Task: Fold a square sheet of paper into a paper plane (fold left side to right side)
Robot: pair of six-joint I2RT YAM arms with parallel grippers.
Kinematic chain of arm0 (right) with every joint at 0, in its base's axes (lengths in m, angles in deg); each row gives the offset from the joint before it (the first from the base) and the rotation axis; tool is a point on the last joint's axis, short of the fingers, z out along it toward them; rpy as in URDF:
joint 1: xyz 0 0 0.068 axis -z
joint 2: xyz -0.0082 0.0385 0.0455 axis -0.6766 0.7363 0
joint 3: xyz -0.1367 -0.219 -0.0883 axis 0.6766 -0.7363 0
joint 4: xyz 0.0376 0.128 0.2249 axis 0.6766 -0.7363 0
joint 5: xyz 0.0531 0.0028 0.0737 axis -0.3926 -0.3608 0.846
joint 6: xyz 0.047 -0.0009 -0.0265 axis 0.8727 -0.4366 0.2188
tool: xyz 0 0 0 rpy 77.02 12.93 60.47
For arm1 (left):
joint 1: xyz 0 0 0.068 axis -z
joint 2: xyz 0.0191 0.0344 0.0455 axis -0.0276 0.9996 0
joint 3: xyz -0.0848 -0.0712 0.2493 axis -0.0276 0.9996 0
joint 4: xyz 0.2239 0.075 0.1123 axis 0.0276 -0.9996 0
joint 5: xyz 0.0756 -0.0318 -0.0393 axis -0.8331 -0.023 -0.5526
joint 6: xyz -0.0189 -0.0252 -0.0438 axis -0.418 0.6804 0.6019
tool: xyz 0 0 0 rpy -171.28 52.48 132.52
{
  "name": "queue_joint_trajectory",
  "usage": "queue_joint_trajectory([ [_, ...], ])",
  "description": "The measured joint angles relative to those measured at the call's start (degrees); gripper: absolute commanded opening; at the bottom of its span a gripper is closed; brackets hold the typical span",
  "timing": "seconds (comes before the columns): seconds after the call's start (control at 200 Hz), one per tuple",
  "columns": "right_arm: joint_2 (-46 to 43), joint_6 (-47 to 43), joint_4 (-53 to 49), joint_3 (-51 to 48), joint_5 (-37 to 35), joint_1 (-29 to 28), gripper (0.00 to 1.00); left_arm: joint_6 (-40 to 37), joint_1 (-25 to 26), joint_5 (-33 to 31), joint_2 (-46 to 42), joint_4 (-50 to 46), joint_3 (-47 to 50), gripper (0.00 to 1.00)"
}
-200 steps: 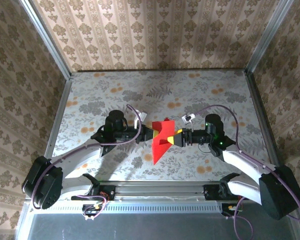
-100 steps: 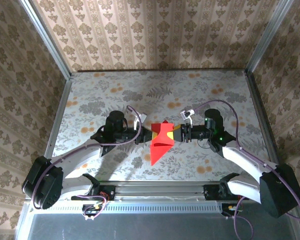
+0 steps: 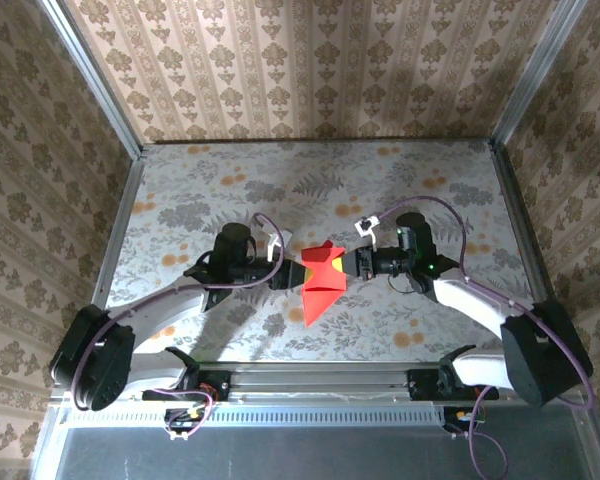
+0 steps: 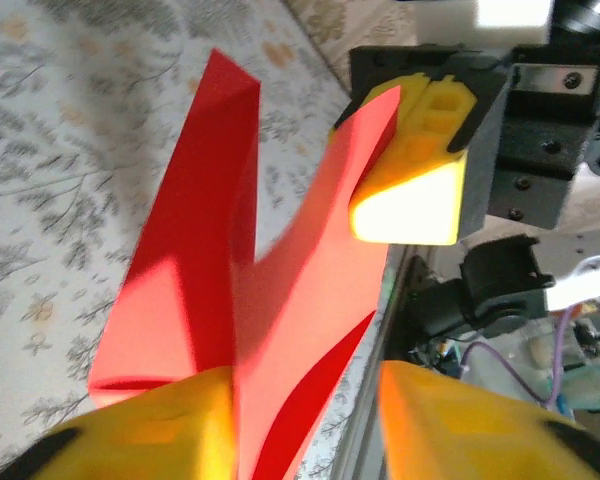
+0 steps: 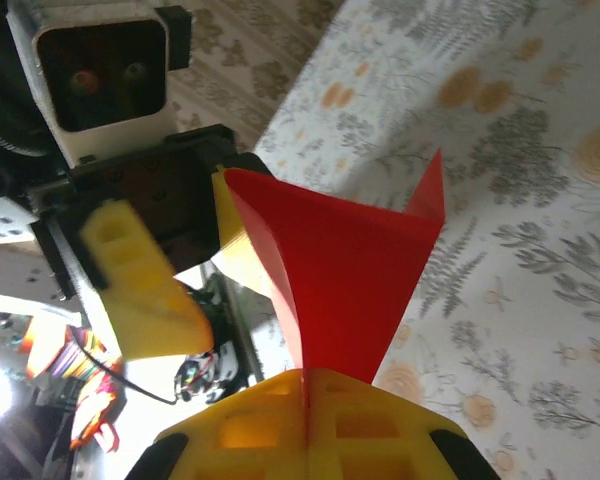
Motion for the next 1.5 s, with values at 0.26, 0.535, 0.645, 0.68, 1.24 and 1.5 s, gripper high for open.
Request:
queue_joint_trajectory([
  [0.26,14.7,0.0,0.0,1.1,-4.2,3.1,0.00,-1.9,-2.3,-7.1,7.4,-5.4,0.0,0.48],
  [0.535,16.1,3.5,-7.3,4.7,-6.9,4.1,0.00,-7.8,4.0,-19.4,-3.5,-15.7,-0.2,0.49],
  [0.645,16.1,6.5,-10.3,6.2,-7.5,4.1,0.00,-9.5,10.5,-25.6,-7.2,-19.3,-1.0,0.50],
  [0.68,16.1,7.4,-11.1,6.4,-7.6,4.1,0.00,-9.8,12.5,-27.6,-7.6,-20.1,-1.3,0.50],
  [1.24,17.9,15.5,-16.7,8.3,-9.2,4.1,0.00,-12.4,34.3,-52.1,15.1,-29.5,-19.7,0.53],
  [1.5,18.9,16.6,-17.8,9.2,-9.2,4.1,0.00,-12.8,37.4,-59.9,26.3,-37.2,-29.4,0.54],
])
